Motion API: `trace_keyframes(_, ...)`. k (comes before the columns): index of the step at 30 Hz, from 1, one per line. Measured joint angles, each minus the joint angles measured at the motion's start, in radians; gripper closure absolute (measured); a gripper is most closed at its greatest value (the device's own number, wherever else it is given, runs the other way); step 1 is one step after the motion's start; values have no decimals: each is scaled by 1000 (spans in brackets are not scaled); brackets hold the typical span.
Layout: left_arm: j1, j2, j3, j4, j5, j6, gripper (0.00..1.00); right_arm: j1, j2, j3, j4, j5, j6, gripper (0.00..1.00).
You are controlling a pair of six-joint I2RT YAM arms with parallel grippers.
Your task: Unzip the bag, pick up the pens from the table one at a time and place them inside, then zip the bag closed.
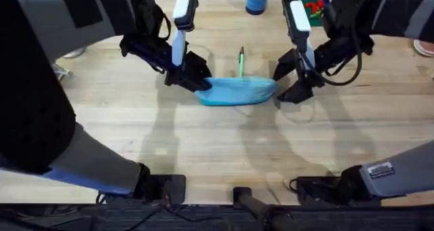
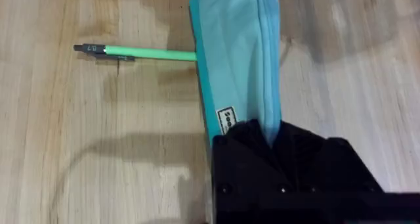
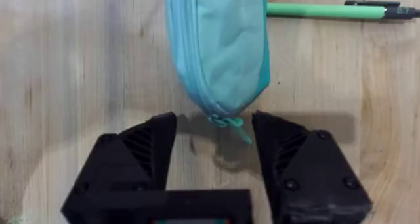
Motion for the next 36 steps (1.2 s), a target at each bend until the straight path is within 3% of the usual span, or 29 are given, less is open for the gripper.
trace_keyframes(7,0,0,0,2,0,0,958,0,0,0,0,0,0,536)
trace_keyframes(8,0,0,0,3,0,0,958,0,0,0,0,0,0,589)
trace_keyframes(11,0,0,0,4,0,0,958,0,0,0,1,0,8,876)
trace_keyframes(13,0,0,0,6,0,0,958,0,0,0,0,0,17,954)
trace_keyframes(36,0,0,0,7,0,0,958,0,-29,1,-12,3,106,969)
